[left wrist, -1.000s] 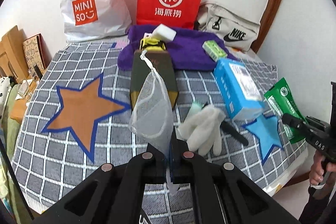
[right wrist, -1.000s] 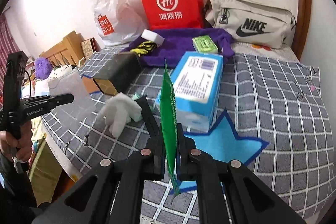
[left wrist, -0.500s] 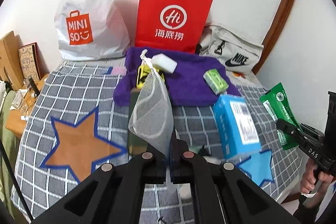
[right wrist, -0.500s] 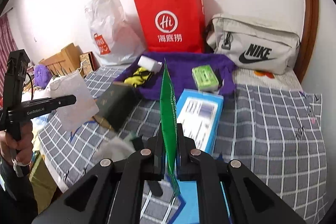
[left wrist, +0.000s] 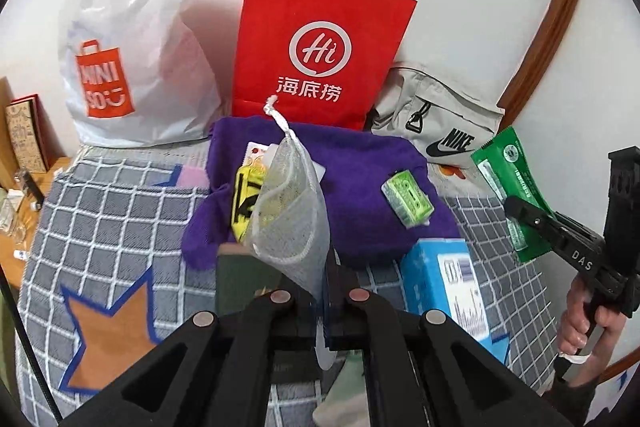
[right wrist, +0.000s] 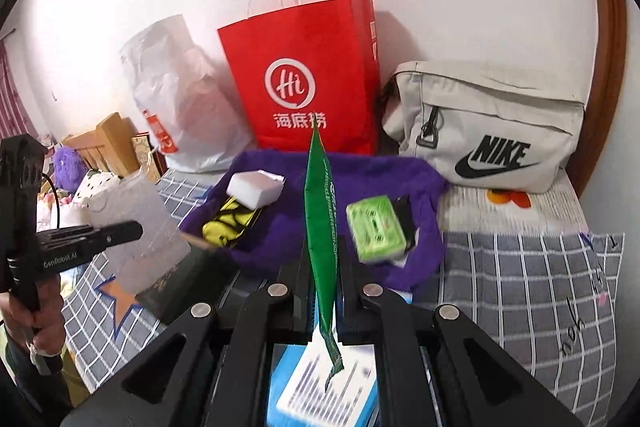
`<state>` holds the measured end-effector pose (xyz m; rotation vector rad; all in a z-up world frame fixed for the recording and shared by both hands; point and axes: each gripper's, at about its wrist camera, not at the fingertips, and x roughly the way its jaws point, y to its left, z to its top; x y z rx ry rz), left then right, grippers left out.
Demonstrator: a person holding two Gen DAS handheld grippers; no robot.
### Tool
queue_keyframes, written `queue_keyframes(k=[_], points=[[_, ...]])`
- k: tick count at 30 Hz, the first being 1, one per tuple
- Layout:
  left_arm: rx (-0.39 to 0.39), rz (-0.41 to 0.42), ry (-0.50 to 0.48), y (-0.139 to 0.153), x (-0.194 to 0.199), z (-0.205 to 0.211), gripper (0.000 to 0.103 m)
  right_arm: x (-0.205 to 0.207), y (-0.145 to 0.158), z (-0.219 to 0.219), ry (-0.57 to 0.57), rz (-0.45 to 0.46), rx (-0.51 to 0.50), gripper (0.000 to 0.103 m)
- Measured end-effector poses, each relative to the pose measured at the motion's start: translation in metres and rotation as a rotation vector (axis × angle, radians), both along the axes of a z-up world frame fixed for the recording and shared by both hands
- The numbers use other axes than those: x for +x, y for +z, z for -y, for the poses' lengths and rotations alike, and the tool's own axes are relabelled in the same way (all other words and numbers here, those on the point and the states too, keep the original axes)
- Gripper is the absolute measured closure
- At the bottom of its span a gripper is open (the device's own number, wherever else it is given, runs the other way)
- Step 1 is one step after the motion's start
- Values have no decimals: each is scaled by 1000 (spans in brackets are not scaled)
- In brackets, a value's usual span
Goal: Organize soft objects
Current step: 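Carry the mesh bag and green sachet with both tools to the purple towel, then release the mesh bag from the left tool while the right tool drops the sachet on the towel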
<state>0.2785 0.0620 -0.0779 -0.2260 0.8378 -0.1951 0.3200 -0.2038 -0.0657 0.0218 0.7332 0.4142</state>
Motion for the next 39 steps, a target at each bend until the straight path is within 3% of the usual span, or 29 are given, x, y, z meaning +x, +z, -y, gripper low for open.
queue_keyframes(k=[22, 32, 39], points=[[-88, -95, -124, -31, 125, 41, 100, 127, -60, 13, -58, -116, -116, 96], [22, -156, -103, -59, 153, 50, 100, 150, -96, 16, -63, -210, -100, 96], [22, -201, -92, -73, 164, 47, 100, 158, -111, 13, -50, -255, -99, 95]])
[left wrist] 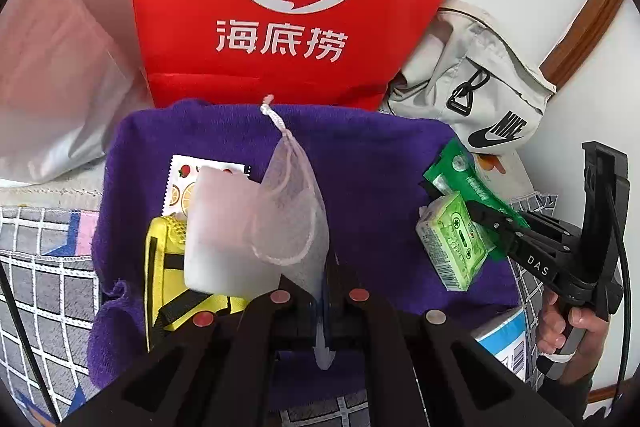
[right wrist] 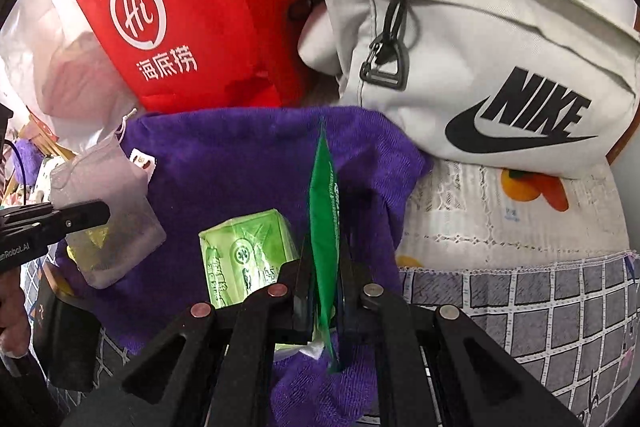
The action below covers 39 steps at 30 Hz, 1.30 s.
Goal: Organize soft objects
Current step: 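Release the mesh bag from the left tool while the right tool drops the sachet on the towel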
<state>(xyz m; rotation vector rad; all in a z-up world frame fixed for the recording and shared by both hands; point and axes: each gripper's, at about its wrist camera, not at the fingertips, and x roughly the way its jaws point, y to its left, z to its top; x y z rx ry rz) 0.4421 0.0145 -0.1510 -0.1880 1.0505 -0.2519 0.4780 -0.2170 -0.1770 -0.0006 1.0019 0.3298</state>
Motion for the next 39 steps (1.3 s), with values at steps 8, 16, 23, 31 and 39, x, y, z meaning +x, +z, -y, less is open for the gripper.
queue_keyframes(k=[8, 16, 23, 31, 39], points=[[-12, -11, -3, 3, 1, -4, 89, -7, 10, 1, 20, 17, 36, 69], [2, 41, 21, 26, -15, -8, 45, -29, 33, -6, 70, 61, 41, 55], [-1, 49, 42, 43, -37, -16, 44, -63, 53, -4, 71, 80, 51, 54], [5, 63, 48, 56, -87, -27, 44, -133, 71, -3, 61, 108, 100, 53], [-24, 58, 66, 54, -153, -40, 44, -225, 69, -13, 126, 95, 108, 53]])
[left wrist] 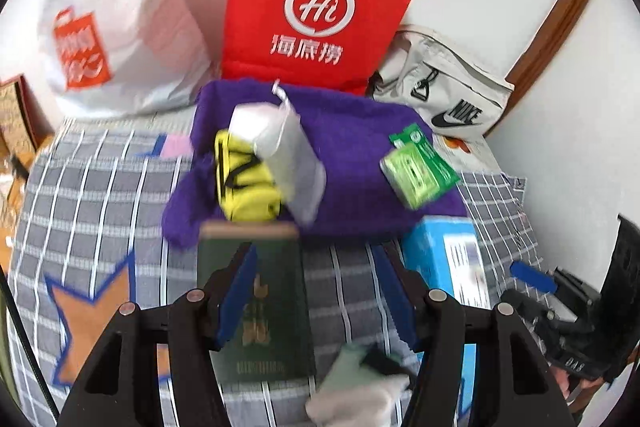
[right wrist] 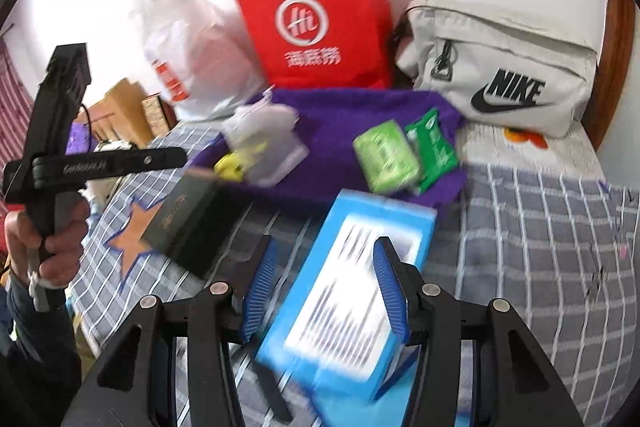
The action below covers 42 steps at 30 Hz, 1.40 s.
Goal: Organize soft objects
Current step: 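Grasp the white glove with the left tool while the right tool grasps the black watch strap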
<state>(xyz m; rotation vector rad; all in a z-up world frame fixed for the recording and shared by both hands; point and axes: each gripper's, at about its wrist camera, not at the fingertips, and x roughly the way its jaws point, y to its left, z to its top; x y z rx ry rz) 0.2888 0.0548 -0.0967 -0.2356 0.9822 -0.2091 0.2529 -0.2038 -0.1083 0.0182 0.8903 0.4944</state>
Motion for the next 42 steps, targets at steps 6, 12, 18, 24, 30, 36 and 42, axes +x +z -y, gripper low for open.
queue_keyframes(k=[6, 12, 18, 24, 30, 36, 42], points=[[-7, -8, -7, -14, -46, -6, 44, -59, -11, -4, 37, -13, -27, 53], [-79, -55, -4, -42, -77, -11, 44, -86, -34, -18, 71, -43, -70, 53], [-53, -54, 9, -59, -101, -18, 44, -84, -62, -36, 118, -83, -110, 56], [-69, -83, 32, -76, -108, -30, 44, -68, -89, -53, 126, -98, -178, 56], [-85, -95, 38, -81, -106, -37, 44, -59, -101, -65, 113, -84, -194, 56], [-101, -114, 38, -86, -105, -37, 44, -58, -103, -75, 99, -35, -225, 75], [-82, -114, 10, -84, -106, -25, 44, -66, -96, -65, 101, -60, -178, 83]])
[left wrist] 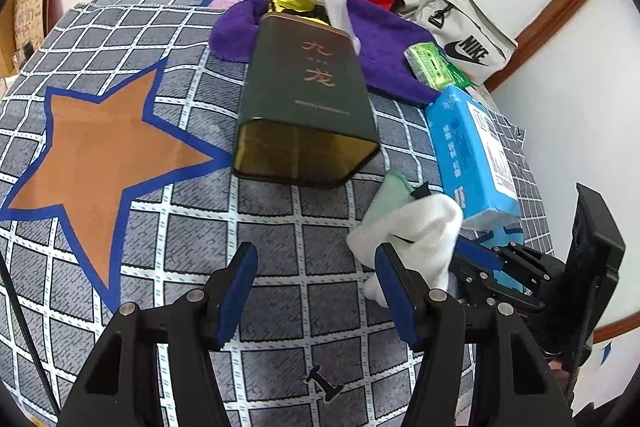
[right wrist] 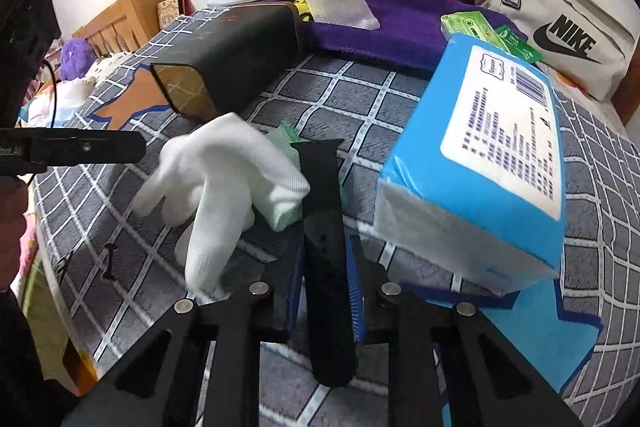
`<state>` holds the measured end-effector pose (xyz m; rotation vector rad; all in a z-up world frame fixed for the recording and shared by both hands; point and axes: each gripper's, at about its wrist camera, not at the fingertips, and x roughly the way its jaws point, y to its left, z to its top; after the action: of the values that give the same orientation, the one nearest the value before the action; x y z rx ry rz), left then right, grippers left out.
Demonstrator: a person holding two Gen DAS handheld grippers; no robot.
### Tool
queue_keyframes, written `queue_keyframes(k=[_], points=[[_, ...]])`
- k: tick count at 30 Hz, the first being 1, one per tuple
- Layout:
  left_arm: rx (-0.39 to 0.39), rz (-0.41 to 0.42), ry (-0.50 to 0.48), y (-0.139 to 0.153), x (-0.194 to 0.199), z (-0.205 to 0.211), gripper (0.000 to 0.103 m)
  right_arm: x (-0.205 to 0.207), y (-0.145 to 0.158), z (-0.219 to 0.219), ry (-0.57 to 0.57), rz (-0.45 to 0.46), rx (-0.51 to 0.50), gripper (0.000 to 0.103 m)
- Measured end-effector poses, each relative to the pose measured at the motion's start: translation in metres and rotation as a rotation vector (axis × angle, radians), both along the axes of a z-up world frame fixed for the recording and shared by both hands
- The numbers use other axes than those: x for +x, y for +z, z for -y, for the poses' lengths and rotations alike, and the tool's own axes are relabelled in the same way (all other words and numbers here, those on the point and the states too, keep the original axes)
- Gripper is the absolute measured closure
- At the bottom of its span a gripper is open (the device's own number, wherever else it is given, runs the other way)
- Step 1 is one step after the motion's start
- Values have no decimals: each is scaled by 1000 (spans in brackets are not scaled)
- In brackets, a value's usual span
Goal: Organize soft objects
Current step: 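Grasp the white glove with the left tool while the right tool grasps the black watch strap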
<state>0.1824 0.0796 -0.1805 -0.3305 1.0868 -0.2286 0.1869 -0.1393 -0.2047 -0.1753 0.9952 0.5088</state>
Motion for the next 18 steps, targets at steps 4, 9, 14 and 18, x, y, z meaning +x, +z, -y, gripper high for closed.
queue_keyframes(k=[4, 9, 14, 18], points=[[4, 6, -7, 4, -4, 8, 44, -12, 9, 15, -6, -7, 54, 83], [9, 20, -38, 9, -9, 22, 44, -31, 16, 31, -2, 4, 65, 83], [21, 53, -86, 16, -7, 43, 34, -48, 13, 55, -30, 1, 43, 83], [81, 57, -139, 12, 5, 71, 30, -57, 6, 77, -80, 1, 0, 83]])
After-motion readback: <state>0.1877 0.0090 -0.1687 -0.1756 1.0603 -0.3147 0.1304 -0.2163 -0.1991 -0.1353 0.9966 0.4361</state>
